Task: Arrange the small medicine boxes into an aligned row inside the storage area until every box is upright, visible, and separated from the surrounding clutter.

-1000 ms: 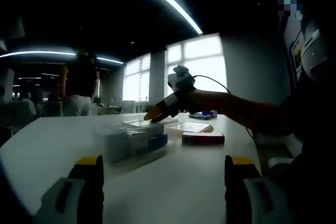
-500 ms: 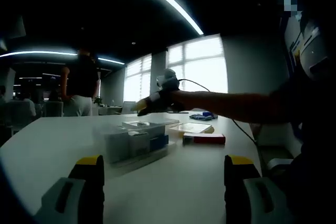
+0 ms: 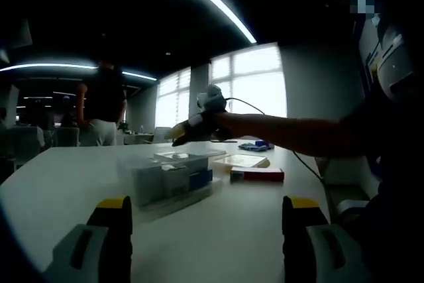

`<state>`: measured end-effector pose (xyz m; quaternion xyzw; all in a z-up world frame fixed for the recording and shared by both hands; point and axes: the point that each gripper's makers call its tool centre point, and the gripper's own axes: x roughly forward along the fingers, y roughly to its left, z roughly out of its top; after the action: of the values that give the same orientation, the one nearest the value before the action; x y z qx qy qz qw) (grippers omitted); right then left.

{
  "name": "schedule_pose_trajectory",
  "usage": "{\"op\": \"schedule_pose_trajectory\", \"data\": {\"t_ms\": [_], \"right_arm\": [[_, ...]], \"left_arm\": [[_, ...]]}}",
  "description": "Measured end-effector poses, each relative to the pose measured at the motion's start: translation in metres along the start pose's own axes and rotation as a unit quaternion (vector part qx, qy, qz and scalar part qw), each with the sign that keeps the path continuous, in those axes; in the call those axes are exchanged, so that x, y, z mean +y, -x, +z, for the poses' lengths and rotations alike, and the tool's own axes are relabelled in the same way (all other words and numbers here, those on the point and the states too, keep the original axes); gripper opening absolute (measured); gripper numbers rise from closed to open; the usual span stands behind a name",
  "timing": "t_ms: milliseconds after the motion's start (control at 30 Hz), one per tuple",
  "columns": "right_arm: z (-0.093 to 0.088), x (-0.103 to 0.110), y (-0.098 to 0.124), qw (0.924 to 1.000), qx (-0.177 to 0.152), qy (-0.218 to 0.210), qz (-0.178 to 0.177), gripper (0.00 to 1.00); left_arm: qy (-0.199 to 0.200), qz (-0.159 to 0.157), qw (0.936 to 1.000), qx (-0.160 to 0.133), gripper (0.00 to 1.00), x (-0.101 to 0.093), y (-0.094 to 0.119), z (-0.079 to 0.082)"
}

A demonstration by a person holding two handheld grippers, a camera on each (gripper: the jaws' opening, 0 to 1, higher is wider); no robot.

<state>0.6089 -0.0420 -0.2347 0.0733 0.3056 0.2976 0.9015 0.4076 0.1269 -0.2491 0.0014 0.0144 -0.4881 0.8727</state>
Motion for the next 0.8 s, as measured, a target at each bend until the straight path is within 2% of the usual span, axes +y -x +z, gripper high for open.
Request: {"op": "schedule_pose_trajectory", "data": {"t_ms": [100, 167, 367, 433, 667, 800], "right_arm": [[-0.004, -0.001, -0.005, 1.0, 0.005, 0.008, 0.001, 0.53], [-0.009, -0.003, -0.008, 0.9998, 0.014, 0.012, 0.002, 0.52], [-0.008, 0.006, -0.005, 0.9996, 0.009, 0.019, 0.016, 0.58], [-0.009, 0.005, -0.005, 0.9996, 0.015, 0.024, 0.01, 0.57], [-0.011, 0.012, -0.006, 0.9991, 0.021, 0.038, 0.005, 0.61], [-0.009, 0.012, -0.004, 0.9993, 0.017, 0.031, 0.009, 0.64]], "left_arm": [[0.001, 0.0, 1.0, -0.001, 0.93, 0.0, 0.0, 0.0], [0.0, -0.001, 1.0, 0.0, 0.93, 0.0, 0.0, 0.0], [0.001, 0.0, 1.0, 0.0, 0.93, 0.0, 0.001, 0.0], [0.002, 0.0, 1.0, 0.0, 0.93, 0.0, 0.0, 0.0], [0.002, 0.003, 1.0, 0.0, 0.93, 0.001, 0.001, 0.0], [0.002, 0.002, 1.0, -0.001, 0.93, 0.0, 0.001, 0.0]]}}
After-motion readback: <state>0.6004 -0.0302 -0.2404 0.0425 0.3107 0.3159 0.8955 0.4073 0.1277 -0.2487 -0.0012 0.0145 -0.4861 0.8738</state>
